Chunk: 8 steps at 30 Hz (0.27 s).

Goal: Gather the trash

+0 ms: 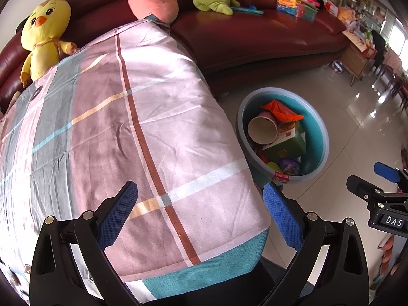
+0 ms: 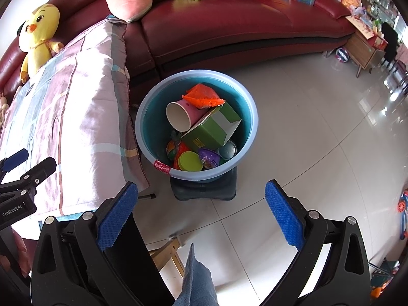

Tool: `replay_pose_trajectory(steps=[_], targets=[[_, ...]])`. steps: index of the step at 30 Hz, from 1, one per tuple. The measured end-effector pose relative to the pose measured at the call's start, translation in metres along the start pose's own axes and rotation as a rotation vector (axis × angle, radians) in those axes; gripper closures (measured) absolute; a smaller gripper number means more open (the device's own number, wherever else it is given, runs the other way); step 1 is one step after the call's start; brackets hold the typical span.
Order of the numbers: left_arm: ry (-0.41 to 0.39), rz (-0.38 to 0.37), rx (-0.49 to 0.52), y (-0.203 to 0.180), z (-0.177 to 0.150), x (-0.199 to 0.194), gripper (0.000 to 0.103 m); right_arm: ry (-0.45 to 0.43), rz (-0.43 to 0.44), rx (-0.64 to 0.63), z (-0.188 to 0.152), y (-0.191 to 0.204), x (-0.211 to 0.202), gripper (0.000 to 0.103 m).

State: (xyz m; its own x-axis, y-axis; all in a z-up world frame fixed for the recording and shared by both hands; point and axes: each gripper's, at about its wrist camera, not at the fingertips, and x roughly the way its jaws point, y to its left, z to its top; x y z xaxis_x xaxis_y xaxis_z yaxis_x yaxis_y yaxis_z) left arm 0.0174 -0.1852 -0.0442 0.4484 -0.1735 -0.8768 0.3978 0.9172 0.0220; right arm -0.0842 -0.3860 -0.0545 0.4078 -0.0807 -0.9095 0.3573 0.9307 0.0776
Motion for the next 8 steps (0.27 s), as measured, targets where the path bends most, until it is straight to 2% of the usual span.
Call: replay_pose_trajectory(steps=[8], targets=[[0.002, 0.004, -0.014, 0.0017, 0.0004, -0.0005, 0.004, -0.015, -0.017, 0.006, 0.0012, -0.0025, -0.0044, 0.007]])
